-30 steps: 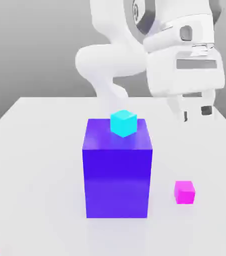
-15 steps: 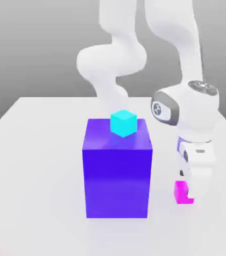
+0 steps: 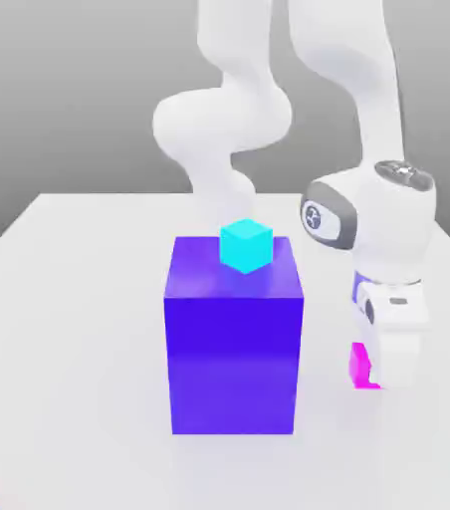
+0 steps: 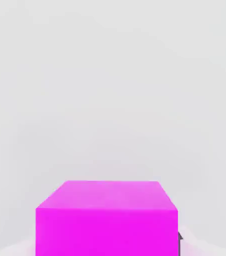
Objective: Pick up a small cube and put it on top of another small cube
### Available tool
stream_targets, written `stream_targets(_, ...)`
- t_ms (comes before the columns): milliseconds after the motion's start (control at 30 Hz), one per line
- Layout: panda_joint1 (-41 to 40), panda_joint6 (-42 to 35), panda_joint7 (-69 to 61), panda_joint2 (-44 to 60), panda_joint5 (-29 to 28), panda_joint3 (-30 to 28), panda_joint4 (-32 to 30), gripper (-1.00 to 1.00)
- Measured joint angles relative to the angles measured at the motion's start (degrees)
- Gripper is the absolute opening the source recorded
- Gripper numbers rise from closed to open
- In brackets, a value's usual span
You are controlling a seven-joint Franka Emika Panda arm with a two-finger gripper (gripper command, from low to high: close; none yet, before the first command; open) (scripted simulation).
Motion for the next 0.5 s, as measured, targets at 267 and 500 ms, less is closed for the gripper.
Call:
stream_targets(267, 2.0, -9.8, 13.6, 5.0, -0.5, -0.5, 14.7, -1.0)
stream_targets(500, 4.4, -18.0, 26.0, 11.2, 0.1, -1.4, 29.3, -1.0)
